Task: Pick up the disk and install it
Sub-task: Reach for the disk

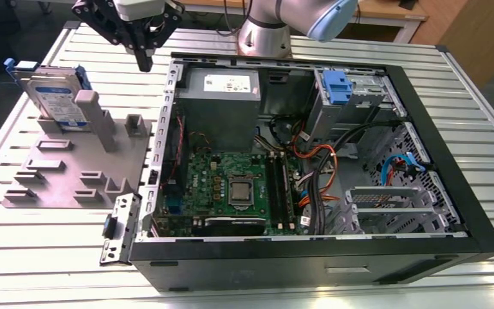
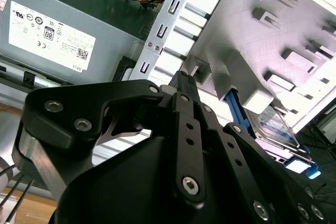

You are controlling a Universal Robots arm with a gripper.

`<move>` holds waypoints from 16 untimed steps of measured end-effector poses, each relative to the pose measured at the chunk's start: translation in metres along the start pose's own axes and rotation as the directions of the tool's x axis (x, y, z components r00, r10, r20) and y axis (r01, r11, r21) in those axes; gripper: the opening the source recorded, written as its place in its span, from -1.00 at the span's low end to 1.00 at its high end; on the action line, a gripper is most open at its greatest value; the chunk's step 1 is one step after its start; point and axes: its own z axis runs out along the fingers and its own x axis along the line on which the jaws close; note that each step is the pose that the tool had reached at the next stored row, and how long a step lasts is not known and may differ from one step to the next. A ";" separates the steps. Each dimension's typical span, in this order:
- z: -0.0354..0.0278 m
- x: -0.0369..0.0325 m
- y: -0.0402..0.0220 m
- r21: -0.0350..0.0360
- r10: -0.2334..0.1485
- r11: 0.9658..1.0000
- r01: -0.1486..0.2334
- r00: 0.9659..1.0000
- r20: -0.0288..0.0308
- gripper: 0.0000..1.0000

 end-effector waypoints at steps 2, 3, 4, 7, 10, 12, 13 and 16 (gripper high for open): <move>0.0001 0.0001 0.0000 0.000 0.000 1.000 0.000 1.000 0.000 -0.79; 0.0001 0.0001 0.0000 0.000 0.000 1.000 0.000 1.000 0.000 -0.79; 0.0001 0.0001 0.0000 0.000 0.000 1.000 0.000 1.000 0.000 -0.79; 0.0005 0.0003 -0.0001 0.000 0.000 1.000 0.000 1.000 0.000 -0.79; 0.0007 0.0003 -0.0001 0.000 0.000 1.000 0.000 1.000 0.000 -0.79; 0.0013 0.0011 -0.0001 0.000 0.000 1.000 0.000 1.000 0.000 -0.79; 0.0013 0.0011 -0.0001 0.000 0.000 1.000 0.000 1.000 0.000 -0.79; 0.0014 0.0011 -0.0001 0.000 0.000 1.000 0.000 1.000 0.000 -0.79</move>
